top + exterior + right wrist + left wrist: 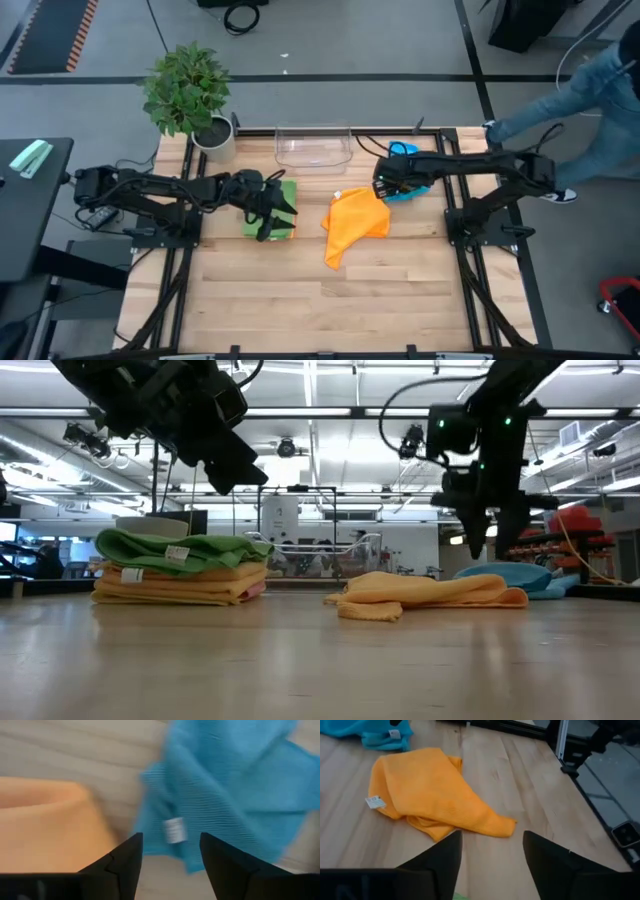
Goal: Fold microfiber towels
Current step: Fold the blue microfiber cloth
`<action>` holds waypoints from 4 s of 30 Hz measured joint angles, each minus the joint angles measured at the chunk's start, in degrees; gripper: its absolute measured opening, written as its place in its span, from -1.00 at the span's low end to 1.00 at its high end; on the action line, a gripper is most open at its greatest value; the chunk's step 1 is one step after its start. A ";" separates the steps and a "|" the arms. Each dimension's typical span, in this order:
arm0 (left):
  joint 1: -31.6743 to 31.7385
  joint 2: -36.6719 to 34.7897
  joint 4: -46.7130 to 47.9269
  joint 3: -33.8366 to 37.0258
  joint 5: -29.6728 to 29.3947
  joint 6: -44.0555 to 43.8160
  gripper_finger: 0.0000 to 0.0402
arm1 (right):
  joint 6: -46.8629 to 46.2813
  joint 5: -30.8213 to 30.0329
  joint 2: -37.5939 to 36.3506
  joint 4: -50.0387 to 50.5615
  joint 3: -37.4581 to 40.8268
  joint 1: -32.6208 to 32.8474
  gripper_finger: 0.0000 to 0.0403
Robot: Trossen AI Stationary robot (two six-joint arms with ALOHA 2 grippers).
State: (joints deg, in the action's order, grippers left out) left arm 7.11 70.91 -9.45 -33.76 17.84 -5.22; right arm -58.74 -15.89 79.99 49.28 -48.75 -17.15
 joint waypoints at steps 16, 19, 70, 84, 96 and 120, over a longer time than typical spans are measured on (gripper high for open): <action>0.02 -0.02 0.37 0.00 0.01 -5.11 0.11 | 3.78 0.10 9.89 0.67 0.00 -2.00 -0.20; 0.02 -0.02 0.37 0.00 0.01 -5.11 0.12 | 3.65 0.05 8.85 0.74 0.00 -1.78 -0.43; -18.24 34.64 -7.22 -32.68 -34.90 11.85 0.03 | -3.63 6.37 -13.66 10.93 -35.10 24.06 -1.00; -20.63 50.24 -29.26 -33.50 -57.64 12.33 0.07 | 2.05 15.31 -13.74 11.00 -35.10 22.76 -1.00; -23.43 54.03 -28.86 -37.56 -52.64 19.39 0.03 | 3.90 16.95 -14.34 11.27 -35.10 21.76 -1.00; -20.72 55.80 -23.08 -42.40 -48.65 19.02 -0.20 | 4.30 16.36 -14.38 11.28 -35.10 21.76 -1.00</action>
State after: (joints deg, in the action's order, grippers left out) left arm -13.61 126.71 -32.53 -76.16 -30.81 13.81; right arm -54.43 0.47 65.61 60.55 -83.85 4.60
